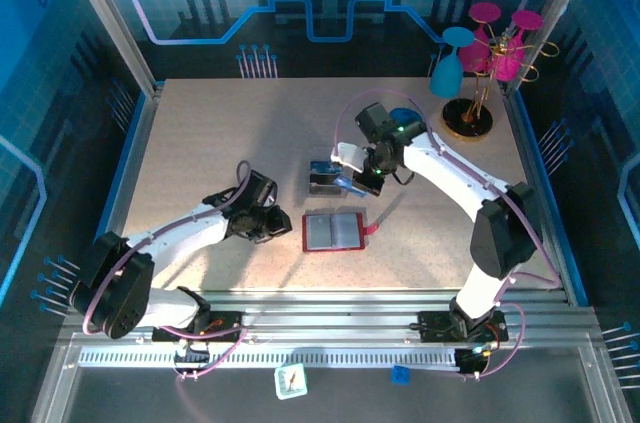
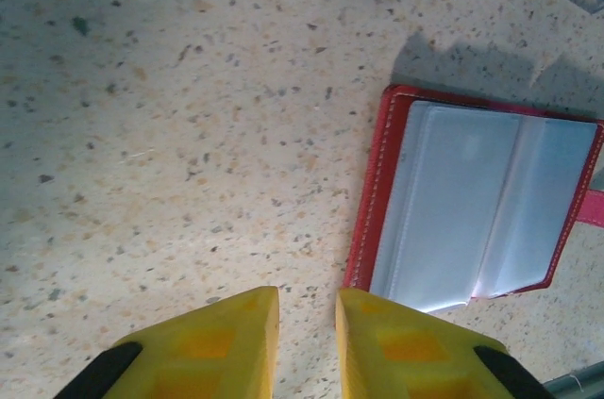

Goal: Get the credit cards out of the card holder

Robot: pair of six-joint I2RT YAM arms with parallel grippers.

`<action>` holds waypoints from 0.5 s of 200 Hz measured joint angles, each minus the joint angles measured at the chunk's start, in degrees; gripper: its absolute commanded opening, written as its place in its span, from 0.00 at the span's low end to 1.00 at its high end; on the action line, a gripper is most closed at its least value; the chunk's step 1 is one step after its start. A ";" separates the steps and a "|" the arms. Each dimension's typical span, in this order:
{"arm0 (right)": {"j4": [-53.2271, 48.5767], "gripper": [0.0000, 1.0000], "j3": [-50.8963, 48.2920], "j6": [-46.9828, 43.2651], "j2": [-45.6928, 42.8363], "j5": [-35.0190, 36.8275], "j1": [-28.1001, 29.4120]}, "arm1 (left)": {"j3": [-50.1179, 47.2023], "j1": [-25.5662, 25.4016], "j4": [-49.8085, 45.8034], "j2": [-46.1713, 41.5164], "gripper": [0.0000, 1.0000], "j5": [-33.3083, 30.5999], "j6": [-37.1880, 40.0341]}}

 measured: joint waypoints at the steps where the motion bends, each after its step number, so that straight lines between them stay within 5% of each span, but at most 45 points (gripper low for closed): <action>1: -0.02 0.00 0.20 -0.09 0.13 -0.02 0.00 | -0.04 0.02 0.00 -0.04 0.24 0.00 0.00; 100: -8.41 0.00 23.87 -7.85 18.21 1.51 0.04 | -2.47 2.10 -0.85 -5.03 0.25 0.00 -0.04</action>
